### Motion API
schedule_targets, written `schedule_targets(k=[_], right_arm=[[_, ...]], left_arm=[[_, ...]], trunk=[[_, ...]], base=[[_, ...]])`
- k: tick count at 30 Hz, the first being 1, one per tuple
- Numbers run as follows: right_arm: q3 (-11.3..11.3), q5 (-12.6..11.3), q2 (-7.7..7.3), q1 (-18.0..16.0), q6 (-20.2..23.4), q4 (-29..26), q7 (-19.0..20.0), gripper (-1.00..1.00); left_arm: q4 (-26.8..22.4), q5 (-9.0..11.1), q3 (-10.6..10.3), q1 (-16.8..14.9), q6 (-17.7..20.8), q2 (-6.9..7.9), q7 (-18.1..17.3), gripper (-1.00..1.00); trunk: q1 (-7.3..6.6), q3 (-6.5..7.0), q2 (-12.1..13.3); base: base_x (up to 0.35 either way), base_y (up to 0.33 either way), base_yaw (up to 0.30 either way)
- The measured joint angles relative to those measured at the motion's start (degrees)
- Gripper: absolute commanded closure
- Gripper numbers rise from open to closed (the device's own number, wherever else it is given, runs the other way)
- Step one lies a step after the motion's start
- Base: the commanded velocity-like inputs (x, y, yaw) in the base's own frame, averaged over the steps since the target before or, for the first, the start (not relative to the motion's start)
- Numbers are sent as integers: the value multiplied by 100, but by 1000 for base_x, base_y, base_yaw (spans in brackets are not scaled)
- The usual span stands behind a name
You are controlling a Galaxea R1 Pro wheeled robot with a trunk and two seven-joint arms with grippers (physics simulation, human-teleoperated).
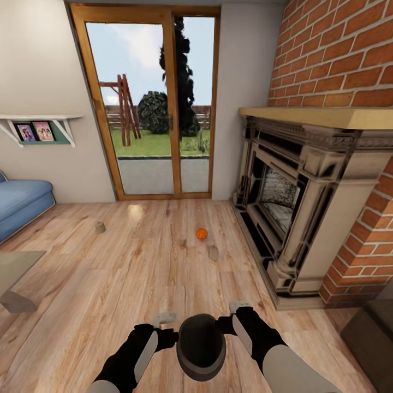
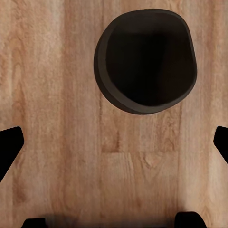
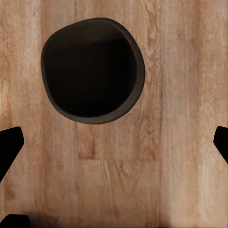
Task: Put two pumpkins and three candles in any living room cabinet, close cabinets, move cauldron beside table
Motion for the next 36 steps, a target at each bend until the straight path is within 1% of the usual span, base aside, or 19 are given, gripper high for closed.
schedule_targets(k=[8,10,11,13,17,22,36], right_arm=[[0,-1,0,0,0,1,2,-100],[4,-2,0,0,0,1,4,-100],[6,-2,0,1,0,3,12,-100],[8,-5,0,3,0,4,21,-100],[9,-2,0,5,0,2,28,-100],[9,-4,0,3,0,6,29,-100],[9,-9,0,7,-64,10,25,-100]], left_arm=[[-7,23,8,0,-1,0,-58,-100],[-8,92,8,0,2,0,-155,-100],[-9,226,17,0,10,0,-318,-100],[-9,422,28,0,19,0,-551,-100],[-9,563,34,-2,29,0,-739,-100],[-9,596,35,0,31,0,-784,-100],[-9,593,27,0,6,0,-780,-100]], trunk=[[176,-144,-321],[220,-180,-401],[242,-197,-441],[286,-233,-521],[373,-305,-682],[483,-395,-882],[791,-646,-1444]], base=[[0,0,0],[0,0,0],[0,0,0],[0,0,0],[0,0,0],[0,0,0],[0,0,0]])
